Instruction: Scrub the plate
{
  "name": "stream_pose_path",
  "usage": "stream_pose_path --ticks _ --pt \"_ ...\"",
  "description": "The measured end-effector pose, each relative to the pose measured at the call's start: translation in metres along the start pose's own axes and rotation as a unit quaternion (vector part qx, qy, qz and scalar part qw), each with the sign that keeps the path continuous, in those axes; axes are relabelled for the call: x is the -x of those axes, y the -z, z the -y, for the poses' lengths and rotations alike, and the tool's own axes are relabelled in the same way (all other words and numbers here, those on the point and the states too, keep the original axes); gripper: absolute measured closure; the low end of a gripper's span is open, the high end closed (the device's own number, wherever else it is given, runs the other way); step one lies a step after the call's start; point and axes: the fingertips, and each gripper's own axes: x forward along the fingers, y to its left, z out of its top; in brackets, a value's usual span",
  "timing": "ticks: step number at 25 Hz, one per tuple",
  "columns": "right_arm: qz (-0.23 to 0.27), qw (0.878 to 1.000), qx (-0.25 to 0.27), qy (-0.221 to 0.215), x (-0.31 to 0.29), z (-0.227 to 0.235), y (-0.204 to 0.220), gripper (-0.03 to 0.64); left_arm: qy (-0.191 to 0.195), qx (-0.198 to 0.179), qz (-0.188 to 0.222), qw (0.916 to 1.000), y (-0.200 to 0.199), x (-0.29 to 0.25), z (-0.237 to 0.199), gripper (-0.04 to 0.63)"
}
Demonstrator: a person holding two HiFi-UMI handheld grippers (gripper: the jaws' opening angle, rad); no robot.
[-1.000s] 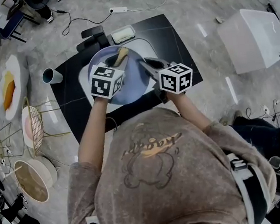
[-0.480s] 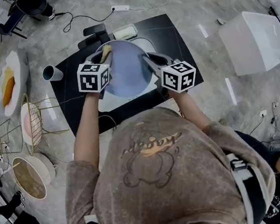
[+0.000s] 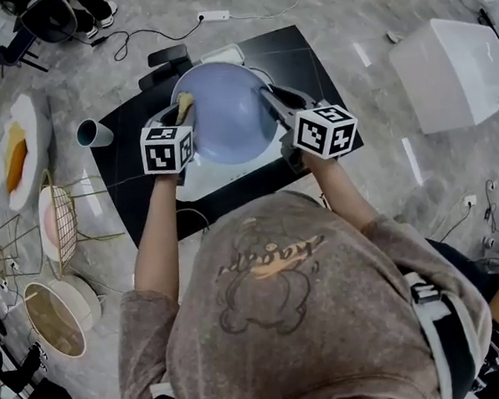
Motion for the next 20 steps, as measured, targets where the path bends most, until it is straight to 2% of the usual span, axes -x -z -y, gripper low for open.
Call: stream_pose_path --ticks 6,11,20 --pt "0.014 0.999 -0.033 0.004 0.001 0.006 -0.006 0.555 0.008 0.004 -0.008 0.9999 0.02 0.005 0.016 0.517" --pt "0.023 0.998 -0.056 0.007 0.001 0.011 -0.009 0.554 0.016 -0.007 -0.014 0.9998 0.032 0.008 0.037 0.517" --pt "0.033 0.995 -0.097 0.02 -0.001 0.019 -0.007 0.551 0.064 -0.018 -0.02 0.9976 0.045 0.013 0.091 0.517"
